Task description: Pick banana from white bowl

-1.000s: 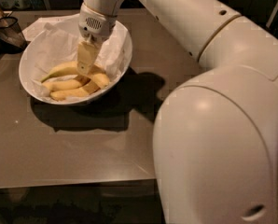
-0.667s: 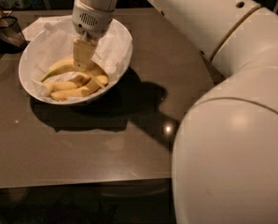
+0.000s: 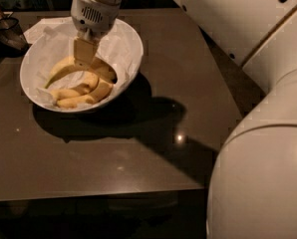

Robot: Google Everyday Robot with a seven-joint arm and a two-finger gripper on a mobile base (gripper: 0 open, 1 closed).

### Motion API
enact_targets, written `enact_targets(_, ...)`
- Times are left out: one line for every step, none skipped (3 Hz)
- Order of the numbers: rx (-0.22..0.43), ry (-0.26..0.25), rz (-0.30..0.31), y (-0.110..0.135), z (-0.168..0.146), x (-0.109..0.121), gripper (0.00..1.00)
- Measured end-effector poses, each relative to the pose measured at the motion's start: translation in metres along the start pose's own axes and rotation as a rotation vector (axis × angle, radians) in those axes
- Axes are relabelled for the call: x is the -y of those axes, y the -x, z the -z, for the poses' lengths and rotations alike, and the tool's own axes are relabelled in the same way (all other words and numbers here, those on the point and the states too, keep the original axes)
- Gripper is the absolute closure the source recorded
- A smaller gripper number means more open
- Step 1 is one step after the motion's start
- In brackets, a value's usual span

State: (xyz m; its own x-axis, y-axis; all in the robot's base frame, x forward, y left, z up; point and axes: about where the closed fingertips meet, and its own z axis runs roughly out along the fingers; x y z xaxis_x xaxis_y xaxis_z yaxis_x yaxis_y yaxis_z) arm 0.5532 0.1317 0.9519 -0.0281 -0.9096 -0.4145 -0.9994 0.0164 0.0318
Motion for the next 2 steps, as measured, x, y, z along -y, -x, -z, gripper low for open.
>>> enact_targets(0.031, -0.002, 0.092, 0.010, 0.020, -0.017, 1.00)
enact_targets(0.055, -0.002, 0.178, 0.022, 0.038, -0.035, 1.00)
